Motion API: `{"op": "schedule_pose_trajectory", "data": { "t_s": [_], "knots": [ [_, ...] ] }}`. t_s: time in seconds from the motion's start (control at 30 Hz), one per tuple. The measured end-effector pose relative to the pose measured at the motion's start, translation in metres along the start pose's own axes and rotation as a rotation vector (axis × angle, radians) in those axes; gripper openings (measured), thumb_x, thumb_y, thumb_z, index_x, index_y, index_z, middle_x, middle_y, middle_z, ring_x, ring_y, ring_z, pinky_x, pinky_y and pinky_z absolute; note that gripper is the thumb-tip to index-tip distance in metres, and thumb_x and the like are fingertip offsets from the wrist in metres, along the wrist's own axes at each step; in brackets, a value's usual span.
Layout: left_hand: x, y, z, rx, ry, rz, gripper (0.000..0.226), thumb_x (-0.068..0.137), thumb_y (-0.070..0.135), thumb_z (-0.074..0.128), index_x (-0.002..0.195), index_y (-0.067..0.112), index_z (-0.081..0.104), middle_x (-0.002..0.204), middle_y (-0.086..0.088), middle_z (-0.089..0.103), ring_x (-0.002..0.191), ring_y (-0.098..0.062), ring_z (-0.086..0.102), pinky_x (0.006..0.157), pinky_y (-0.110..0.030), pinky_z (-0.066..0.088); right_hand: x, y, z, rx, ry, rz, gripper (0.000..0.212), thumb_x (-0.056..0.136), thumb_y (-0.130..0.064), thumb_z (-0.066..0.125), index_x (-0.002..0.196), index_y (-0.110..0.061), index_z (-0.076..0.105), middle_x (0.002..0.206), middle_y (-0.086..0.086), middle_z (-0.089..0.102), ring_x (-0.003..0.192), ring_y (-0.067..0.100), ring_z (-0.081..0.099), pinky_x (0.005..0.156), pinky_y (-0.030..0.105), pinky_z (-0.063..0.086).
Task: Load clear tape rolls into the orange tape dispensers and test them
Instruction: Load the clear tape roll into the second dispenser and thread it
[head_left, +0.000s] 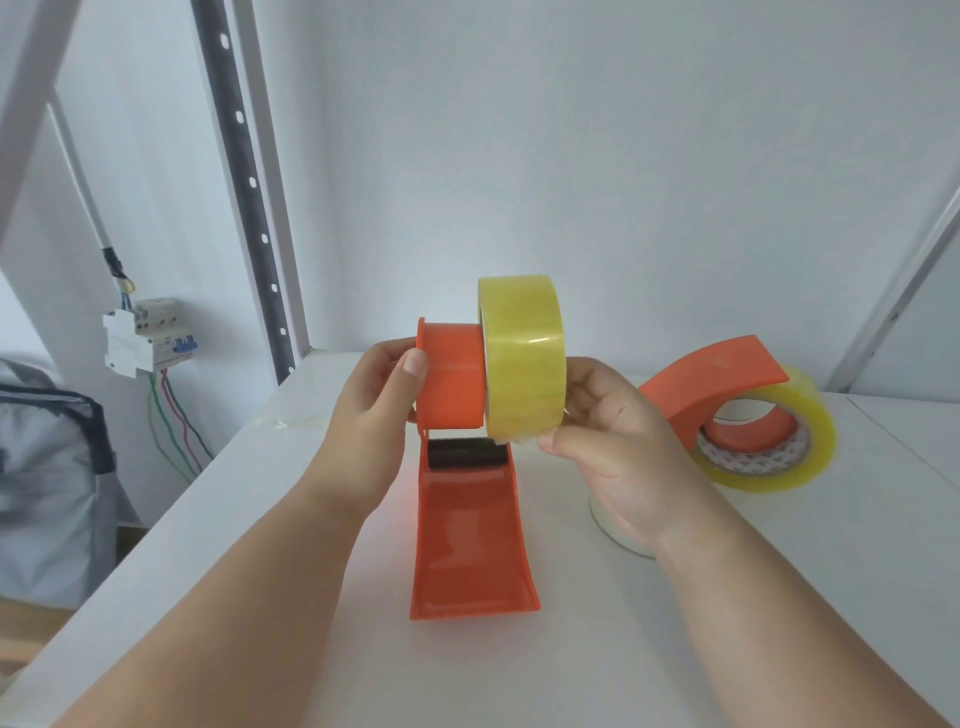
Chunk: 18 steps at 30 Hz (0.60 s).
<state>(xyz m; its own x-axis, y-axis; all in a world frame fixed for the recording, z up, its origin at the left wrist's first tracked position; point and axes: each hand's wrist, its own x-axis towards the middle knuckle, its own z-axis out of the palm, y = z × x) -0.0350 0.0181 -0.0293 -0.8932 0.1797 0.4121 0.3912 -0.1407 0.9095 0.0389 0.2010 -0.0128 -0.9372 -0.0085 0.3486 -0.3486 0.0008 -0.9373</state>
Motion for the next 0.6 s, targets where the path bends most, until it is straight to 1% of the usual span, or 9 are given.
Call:
{"op": "schedule_pose_trajectory", "data": {
  "t_s": [0.1,0.17,0.2,0.23,0.3,0.43,0.5,0.53,0.6],
  "knots": [
    [0.001,-0.001,-0.001,-0.007,-0.016,0.001,0.042,0.073,0.062,0.045,0.082,0.023,0.056,0.062,0.011,0.056,0.062,-0.013,0.05,0.062,-0.023,0.041,-0.002,0.003,0.004,-0.11,-0.005,-0.042,0.035,0.066,0.002,0.056,0.093,-0.021,0.058,0.09,-0.017,0.069,0.099,0.002,0.062,0.092,0.022,0.047],
    [0.001,-0.001,-0.001,-0.004,-0.027,0.009,0.042,0.073,0.062,0.045,0.082,0.022,0.056,0.062,0.012,0.057,0.062,-0.01,0.052,0.061,-0.021,0.042,-0.003,0.007,0.006,-0.209,-0.003,-0.065,0.033,0.069,0.002,0.055,0.094,-0.02,0.059,0.096,-0.012,0.068,0.107,0.006,0.061,0.103,0.025,0.043],
    [0.001,-0.001,0.0,0.001,-0.033,0.015,0.045,0.072,0.062,0.045,0.087,0.021,0.057,0.063,0.014,0.06,0.062,-0.007,0.055,0.061,-0.02,0.043,-0.003,0.009,0.008,-0.263,-0.003,-0.077,0.033,0.071,0.004,0.054,0.096,-0.017,0.059,0.103,-0.004,0.067,0.11,0.009,0.059,0.106,0.025,0.041],
    [0.0,-0.002,0.0,0.007,-0.039,0.026,0.048,0.072,0.061,0.045,0.092,0.02,0.057,0.064,0.016,0.062,0.062,-0.004,0.057,0.06,-0.017,0.044,-0.004,0.011,0.009,-0.304,-0.003,-0.084,0.033,0.074,0.007,0.054,0.099,-0.014,0.059,0.109,0.002,0.064,0.113,0.011,0.057,0.107,0.024,0.04],
    [-0.002,-0.003,0.0,0.017,-0.053,0.051,0.053,0.072,0.06,0.045,0.1,0.016,0.056,0.064,0.019,0.063,0.061,0.001,0.057,0.058,-0.013,0.044,-0.005,0.013,0.012,-0.357,-0.009,-0.078,0.037,0.078,0.012,0.056,0.103,-0.016,0.059,0.121,0.002,0.056,0.119,0.005,0.051,0.105,0.019,0.039],
    [-0.007,0.0,0.002,0.043,-0.079,0.092,0.056,0.074,0.057,0.046,0.108,0.013,0.053,0.067,0.021,0.063,0.063,0.001,0.059,0.061,-0.013,0.045,-0.008,0.016,0.02,-0.474,-0.04,-0.115,0.048,0.083,0.005,0.061,0.107,-0.036,0.056,0.14,-0.007,0.04,0.128,-0.011,0.036,0.106,0.015,0.036],
    [-0.01,0.0,0.003,0.055,-0.081,0.119,0.058,0.076,0.055,0.046,0.113,0.011,0.052,0.071,0.023,0.064,0.067,0.003,0.059,0.064,-0.011,0.045,-0.007,0.015,0.022,-0.525,-0.057,-0.179,0.054,0.086,0.002,0.06,0.113,-0.044,0.054,0.141,-0.009,0.042,0.131,-0.005,0.038,0.107,0.02,0.038],
    [-0.011,0.0,0.003,0.07,-0.084,0.131,0.059,0.076,0.056,0.045,0.115,0.011,0.051,0.073,0.023,0.063,0.069,0.003,0.059,0.066,-0.012,0.044,-0.006,0.015,0.023,-0.575,-0.064,-0.218,0.055,0.086,0.003,0.06,0.118,-0.043,0.055,0.141,-0.009,0.044,0.132,-0.001,0.039,0.107,0.021,0.038],
    [-0.014,0.0,0.004,0.108,-0.096,0.15,0.062,0.078,0.059,0.042,0.118,0.013,0.05,0.078,0.022,0.06,0.072,0.001,0.057,0.067,-0.014,0.043,-0.004,0.014,0.023,-0.656,-0.084,-0.303,0.058,0.085,0.007,0.059,0.122,-0.038,0.054,0.139,-0.011,0.047,0.131,0.001,0.041,0.105,0.015,0.035]
  ]
}}
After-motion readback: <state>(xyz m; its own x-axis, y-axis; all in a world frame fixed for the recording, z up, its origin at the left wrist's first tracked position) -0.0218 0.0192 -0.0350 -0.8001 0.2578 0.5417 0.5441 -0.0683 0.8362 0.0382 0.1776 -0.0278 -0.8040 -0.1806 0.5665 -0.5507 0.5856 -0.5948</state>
